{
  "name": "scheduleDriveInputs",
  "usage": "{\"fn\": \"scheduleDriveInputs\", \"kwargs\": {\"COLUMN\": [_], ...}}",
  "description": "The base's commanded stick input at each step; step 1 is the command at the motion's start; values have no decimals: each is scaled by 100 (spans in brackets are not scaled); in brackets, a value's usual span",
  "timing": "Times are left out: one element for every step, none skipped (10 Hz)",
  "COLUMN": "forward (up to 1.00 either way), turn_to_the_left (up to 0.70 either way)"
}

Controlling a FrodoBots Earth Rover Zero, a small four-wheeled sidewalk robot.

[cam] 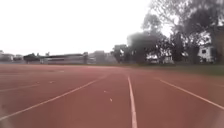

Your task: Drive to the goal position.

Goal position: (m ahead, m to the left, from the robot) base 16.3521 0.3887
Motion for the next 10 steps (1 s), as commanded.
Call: {"fn": "scheduleDriveInputs", "kwargs": {"forward": [45,45,45,45,45,45,45,45,45,45], "turn_to_the_left": [0,0,0,0,0,0,0,0,0,0]}}
